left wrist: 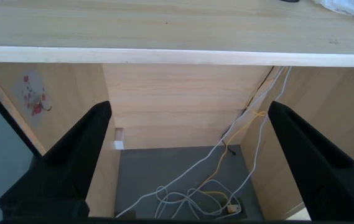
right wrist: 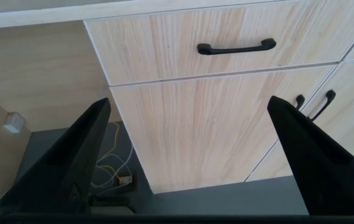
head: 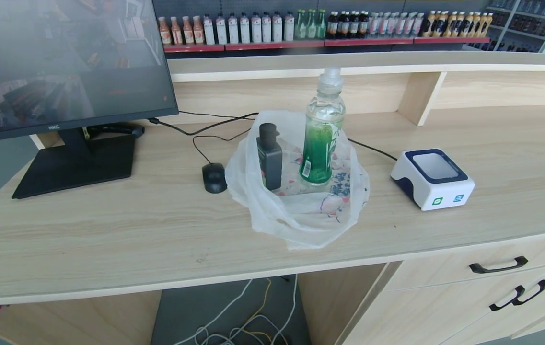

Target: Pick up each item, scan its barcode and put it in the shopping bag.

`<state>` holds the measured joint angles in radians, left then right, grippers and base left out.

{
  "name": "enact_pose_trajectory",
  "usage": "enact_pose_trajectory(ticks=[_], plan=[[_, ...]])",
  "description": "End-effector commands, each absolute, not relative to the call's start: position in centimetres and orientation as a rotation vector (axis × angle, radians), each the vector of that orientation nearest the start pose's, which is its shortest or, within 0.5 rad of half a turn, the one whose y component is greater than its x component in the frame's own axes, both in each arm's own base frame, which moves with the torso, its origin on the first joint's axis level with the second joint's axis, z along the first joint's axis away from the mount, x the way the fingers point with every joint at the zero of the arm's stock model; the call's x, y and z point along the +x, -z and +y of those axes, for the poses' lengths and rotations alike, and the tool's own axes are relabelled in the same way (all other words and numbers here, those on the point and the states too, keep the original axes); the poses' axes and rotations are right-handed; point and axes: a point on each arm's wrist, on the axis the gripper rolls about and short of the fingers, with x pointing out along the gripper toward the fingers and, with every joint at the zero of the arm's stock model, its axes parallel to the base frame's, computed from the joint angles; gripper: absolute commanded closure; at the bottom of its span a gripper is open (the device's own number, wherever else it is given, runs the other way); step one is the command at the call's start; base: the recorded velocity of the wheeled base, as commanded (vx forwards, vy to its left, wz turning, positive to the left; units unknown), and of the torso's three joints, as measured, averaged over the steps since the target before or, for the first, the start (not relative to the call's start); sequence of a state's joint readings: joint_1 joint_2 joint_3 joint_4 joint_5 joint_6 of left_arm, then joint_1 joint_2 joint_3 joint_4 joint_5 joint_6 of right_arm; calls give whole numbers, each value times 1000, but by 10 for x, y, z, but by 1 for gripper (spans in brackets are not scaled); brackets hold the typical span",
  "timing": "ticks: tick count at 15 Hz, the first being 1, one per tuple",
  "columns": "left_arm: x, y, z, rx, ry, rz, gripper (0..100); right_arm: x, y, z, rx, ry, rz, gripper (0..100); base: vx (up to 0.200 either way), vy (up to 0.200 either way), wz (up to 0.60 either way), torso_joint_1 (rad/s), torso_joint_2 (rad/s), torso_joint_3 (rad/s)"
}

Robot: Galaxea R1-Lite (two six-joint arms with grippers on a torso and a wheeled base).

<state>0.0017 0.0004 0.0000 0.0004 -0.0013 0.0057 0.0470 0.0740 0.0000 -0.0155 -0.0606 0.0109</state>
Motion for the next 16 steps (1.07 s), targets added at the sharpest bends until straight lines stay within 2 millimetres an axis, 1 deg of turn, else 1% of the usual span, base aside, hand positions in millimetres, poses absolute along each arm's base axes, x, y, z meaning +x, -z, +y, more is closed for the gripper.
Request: enact_pose_trajectory(ticks=[1, 16], plan=[[-23, -75, 0, 6, -2, 0, 0, -17, -79, -2, 7, 14, 63, 0, 0, -200, 0, 22, 7, -2], [-23, -75, 0, 2, -2, 0, 0, -17, -79, -2, 7, 14, 61, 0, 0, -200, 0, 3, 3, 2]])
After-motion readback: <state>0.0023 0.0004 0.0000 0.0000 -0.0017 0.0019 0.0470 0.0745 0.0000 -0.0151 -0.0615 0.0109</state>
